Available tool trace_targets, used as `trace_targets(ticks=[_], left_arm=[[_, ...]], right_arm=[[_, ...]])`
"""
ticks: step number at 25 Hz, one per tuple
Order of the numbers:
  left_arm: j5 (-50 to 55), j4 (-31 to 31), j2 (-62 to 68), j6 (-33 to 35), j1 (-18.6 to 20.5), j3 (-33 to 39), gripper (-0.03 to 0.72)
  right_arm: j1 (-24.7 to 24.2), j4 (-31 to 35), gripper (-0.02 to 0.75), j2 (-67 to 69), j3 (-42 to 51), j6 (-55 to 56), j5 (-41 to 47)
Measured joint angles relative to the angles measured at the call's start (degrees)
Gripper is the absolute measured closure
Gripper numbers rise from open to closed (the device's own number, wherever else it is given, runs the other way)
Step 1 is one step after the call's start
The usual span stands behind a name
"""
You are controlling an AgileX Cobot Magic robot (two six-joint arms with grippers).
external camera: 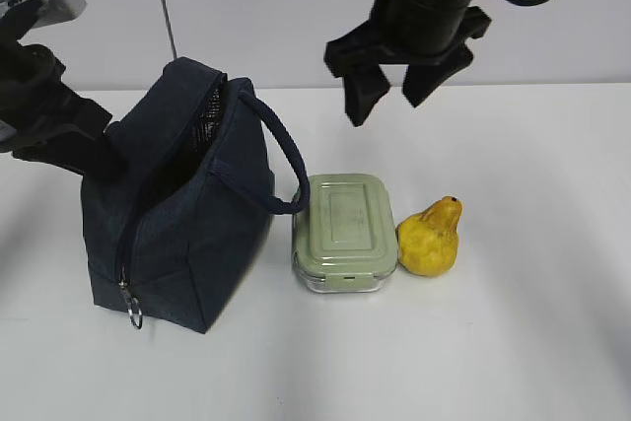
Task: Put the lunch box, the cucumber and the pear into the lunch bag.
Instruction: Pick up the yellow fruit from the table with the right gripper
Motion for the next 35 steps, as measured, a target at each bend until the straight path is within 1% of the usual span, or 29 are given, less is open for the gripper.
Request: trace_targets(ticks=[4, 7, 13, 18, 32, 35], left_arm=[[0.0, 0.1, 0.0, 0.0, 0.0, 0.0, 0.687], [0.0, 0.1, 0.0, 0.0, 0.0, 0.0, 0.687], [0.0, 0.2, 0.0, 0.0, 0.0, 0.0, 0.687], [0.1, 0.2, 0.0, 0.0, 0.0, 0.0, 0.687], [0.1, 0.4, 0.0, 0.0, 0.0, 0.0, 0.687], [0.1, 0.4, 0.0, 0.0, 0.0, 0.0, 0.687]], right_arm=[[-4.3, -3.0, 0.163, 0.0, 1.5, 0.6, 0.4], [-5.9, -3.5, 0.166, 0.0, 3.6, 0.7, 0.4], [-6.1, -1.7, 0.167, 1.0, 9.3, -0.8, 0.4], [-6.1, -1.7, 0.167, 1.3, 12.2, -1.7, 0.3], [-6.1, 0.8, 0.169, 6.1, 12.5, -4.1, -0.2], [-6.1, 0.8, 0.194, 6.9, 12.5, -4.4, -0.2]])
